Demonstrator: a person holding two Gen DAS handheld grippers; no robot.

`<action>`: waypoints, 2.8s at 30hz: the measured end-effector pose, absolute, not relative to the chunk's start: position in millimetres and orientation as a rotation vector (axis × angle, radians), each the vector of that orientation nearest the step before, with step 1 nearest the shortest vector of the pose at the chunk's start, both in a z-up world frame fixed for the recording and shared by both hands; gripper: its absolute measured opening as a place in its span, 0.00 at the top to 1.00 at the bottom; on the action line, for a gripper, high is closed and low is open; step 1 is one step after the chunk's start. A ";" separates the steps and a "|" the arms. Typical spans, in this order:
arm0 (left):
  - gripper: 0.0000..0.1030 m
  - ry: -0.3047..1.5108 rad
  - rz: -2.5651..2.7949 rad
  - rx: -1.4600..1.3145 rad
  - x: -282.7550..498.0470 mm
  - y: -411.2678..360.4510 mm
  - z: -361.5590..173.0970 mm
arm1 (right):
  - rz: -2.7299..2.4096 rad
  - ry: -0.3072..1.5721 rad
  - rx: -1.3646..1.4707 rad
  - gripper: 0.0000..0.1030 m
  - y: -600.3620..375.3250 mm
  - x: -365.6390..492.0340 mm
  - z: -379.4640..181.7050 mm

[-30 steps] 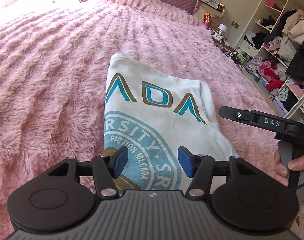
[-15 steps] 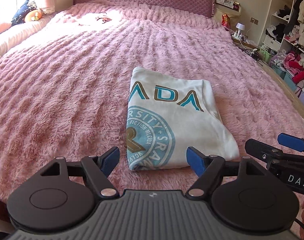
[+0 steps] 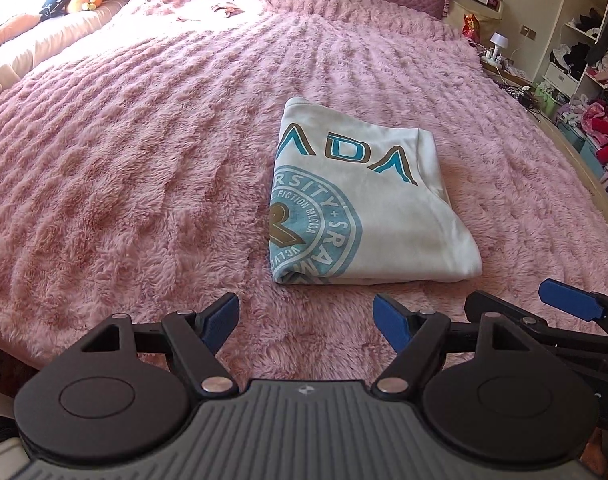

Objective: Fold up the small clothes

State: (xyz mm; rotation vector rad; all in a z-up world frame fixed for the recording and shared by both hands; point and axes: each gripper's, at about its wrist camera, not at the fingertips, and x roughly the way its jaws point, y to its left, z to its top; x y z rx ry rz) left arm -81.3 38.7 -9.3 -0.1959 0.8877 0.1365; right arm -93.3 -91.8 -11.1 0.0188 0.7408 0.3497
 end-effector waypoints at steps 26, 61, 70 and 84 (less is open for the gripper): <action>0.09 0.921 0.180 -0.133 -80.3 32.4 -14.7 | 0.335 0.775 0.002 0.21 -91.5 -89.6 -18.1; 0.08 0.934 0.197 -0.094 -76.5 28.6 -20.5 | 0.317 0.771 -0.013 0.21 -93.1 -88.0 -18.3; 0.07 0.923 0.194 -0.100 -76.8 29.3 -23.8 | 0.310 0.779 -0.013 0.21 -92.2 -87.5 -18.9; 0.09 0.875 0.169 -0.097 -77.7 25.5 -24.3 | 0.297 0.795 -0.003 0.21 -91.7 -82.7 -23.9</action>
